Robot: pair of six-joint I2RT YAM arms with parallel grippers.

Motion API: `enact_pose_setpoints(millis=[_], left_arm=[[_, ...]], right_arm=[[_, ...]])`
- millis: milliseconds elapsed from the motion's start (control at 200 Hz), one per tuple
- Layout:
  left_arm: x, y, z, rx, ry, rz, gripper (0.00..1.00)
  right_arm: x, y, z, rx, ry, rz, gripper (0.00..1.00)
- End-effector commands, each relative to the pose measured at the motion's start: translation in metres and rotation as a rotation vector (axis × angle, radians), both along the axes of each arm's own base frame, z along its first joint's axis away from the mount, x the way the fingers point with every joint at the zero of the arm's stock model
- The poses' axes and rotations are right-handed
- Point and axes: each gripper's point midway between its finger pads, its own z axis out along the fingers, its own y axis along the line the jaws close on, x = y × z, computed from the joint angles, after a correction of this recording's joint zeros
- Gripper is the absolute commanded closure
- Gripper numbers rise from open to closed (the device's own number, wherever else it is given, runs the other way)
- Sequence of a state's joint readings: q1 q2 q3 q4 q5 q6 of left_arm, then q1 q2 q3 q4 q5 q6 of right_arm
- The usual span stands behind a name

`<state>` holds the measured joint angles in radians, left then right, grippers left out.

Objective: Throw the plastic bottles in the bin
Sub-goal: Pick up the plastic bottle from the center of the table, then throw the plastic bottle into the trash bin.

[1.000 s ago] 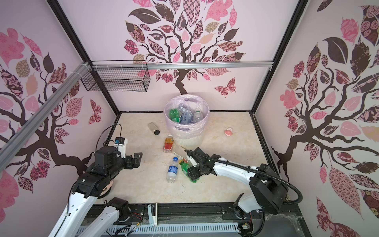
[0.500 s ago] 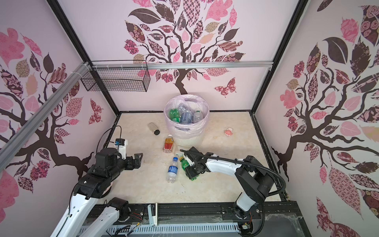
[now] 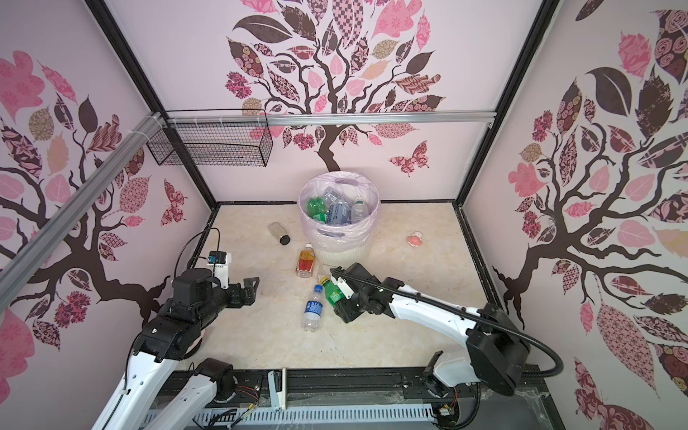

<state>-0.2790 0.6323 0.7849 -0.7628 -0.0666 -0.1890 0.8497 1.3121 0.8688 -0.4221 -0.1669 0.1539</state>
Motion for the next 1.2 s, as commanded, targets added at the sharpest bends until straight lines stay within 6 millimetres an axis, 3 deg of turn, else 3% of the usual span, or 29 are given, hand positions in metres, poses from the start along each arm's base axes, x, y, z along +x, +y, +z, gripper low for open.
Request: enact_pose_setpoints(millis=[0,115,310,425,595,745,961,1196], left_arm=[[0.001,0.002,-0.003,-0.010,-0.005,0.014,0.04],[0.000,0.001,-0.003,-0.011,-0.005,0.013,0.04],[0.000,0.000,-0.004,-0.016,-0.001,0.008,0.04],[-0.001,0.000,-0.003,-0.020,-0.005,0.009,0.04],[-0.002,0.000,-0.002,-0.021,-0.008,0.008,0.04],[-0.002,0.000,-0.003,-0.023,-0.007,0.004,0.04],[-0.001,-0.001,-0.004,-0.024,-0.003,0.003,0.04],[0.000,-0.002,-0.005,-0.026,0.003,0.000,0.04]], right_arm=[[-0.013,0.006,0.042,0.074,-0.044,0.092,0.49],[-0.015,0.012,0.084,0.168,-0.108,0.132,0.50],[-0.008,0.030,0.181,0.355,-0.280,0.182,0.47],[0.018,0.033,0.223,0.374,-0.358,0.124,0.46],[0.085,0.019,0.264,0.333,-0.458,-0.064,0.47],[0.149,-0.006,0.286,0.324,-0.503,-0.267,0.48],[0.216,-0.016,0.280,0.208,-0.565,-0.437,0.45],[0.251,-0.021,0.256,0.093,-0.565,-0.527,0.44]])
